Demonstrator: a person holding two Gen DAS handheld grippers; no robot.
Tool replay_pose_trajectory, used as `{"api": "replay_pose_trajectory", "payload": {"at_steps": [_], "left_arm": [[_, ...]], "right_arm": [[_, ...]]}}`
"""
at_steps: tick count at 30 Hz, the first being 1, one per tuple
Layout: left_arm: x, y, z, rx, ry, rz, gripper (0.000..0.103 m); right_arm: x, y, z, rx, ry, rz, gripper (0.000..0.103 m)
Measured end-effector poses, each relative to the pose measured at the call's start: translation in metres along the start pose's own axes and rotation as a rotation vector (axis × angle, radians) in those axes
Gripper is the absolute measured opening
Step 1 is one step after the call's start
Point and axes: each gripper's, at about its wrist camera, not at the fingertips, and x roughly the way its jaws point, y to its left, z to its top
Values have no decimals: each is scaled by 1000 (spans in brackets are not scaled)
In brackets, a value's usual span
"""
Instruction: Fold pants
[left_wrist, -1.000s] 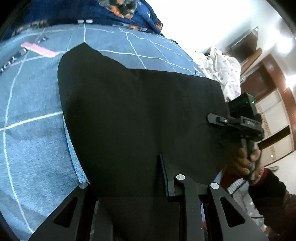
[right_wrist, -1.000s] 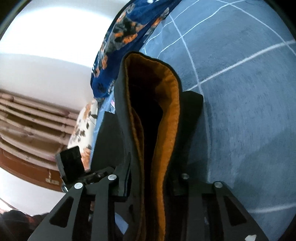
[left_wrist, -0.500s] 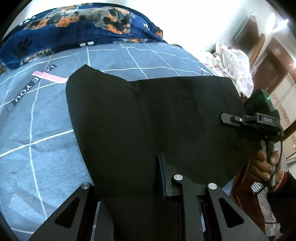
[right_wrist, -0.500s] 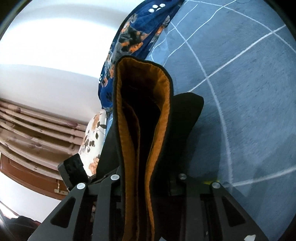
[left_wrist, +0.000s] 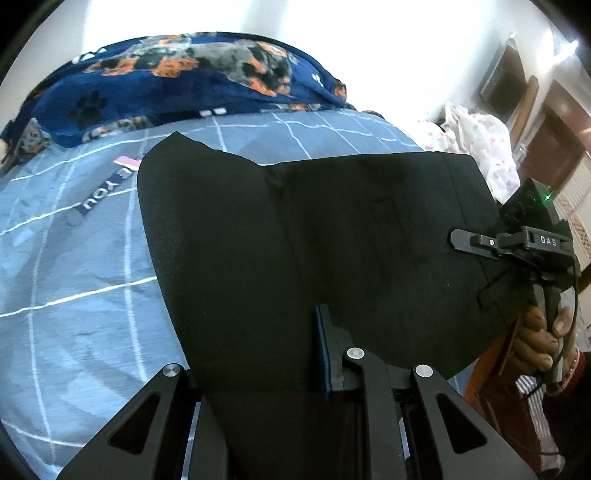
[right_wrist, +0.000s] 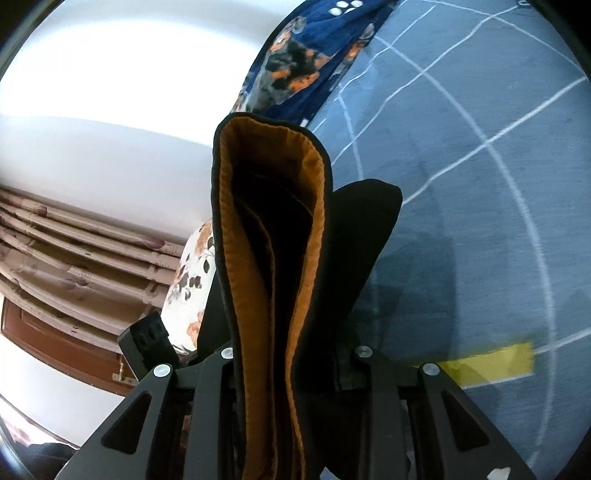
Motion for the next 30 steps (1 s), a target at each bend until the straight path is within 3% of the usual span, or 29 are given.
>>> {"api": "replay_pose_trajectory", "payload": {"at_steps": [17, 30], "left_arm": [[-69, 57, -3, -58, -103, 98, 19], [-116, 117, 21, -122, -185, 184, 19]], "right_arm": [[62, 68, 3, -54, 38, 55, 25], [121, 121, 18, -89, 84, 95, 25]]}}
